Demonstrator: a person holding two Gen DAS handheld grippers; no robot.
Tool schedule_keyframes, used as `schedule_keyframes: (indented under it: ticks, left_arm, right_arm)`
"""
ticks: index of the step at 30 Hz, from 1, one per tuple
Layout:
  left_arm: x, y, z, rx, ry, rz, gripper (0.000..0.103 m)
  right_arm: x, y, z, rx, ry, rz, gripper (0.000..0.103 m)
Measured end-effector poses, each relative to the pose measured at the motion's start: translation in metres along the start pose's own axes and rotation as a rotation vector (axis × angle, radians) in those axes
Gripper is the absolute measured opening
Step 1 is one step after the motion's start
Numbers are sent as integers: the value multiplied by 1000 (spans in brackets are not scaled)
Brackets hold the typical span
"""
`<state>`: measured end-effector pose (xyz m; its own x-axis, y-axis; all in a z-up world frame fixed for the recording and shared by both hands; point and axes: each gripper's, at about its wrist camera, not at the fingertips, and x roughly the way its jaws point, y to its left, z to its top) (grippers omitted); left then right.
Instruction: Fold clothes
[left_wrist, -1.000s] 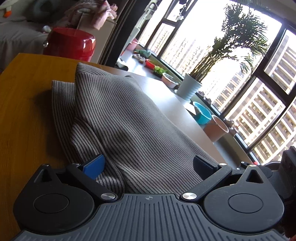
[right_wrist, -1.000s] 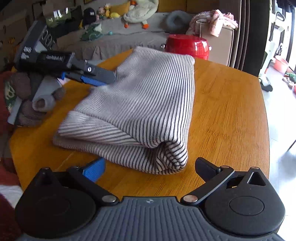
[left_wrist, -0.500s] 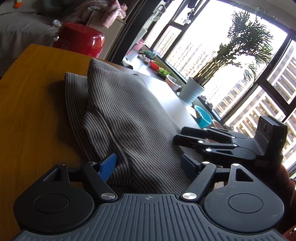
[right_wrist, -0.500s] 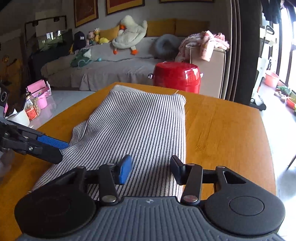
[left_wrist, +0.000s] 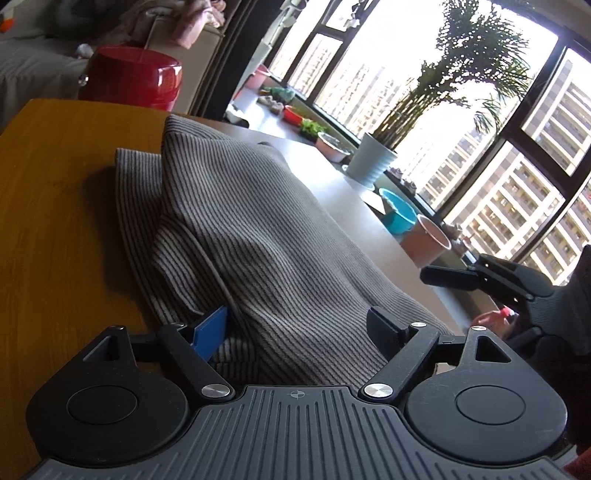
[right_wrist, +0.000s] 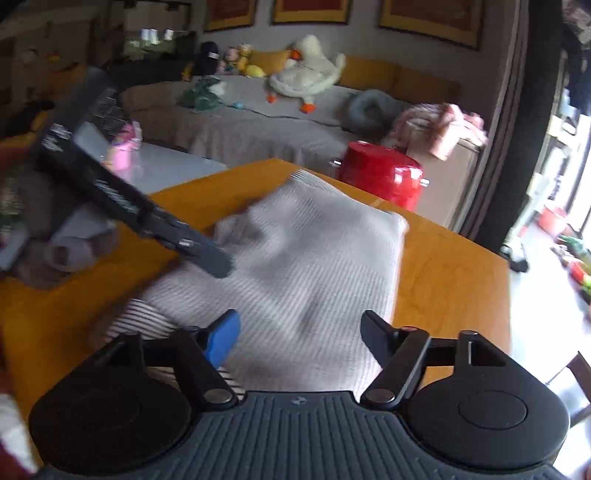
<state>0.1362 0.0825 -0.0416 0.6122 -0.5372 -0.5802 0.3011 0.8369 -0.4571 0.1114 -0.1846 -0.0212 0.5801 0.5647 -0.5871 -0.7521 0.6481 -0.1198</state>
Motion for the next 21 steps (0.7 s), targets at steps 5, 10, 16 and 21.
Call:
schedule_keyframes:
  ticks: [5, 10, 16, 21]
  left_arm:
    - [-8, -5, -2, 10, -12, 34, 92]
    - [-20, -7, -1, 30, -35, 63, 95]
    - [-53, -14, -8, 147, -93, 105, 97]
    - [-74, -37, -29, 365, -87, 106, 102]
  right_arm:
    - [1, 55, -10, -308, 59, 90, 82]
    - [14, 76, -19, -420, 84, 58, 81]
    - [27, 20, 0, 74, 145, 143, 64]
    - [30, -22, -10, 426, 145, 267, 60]
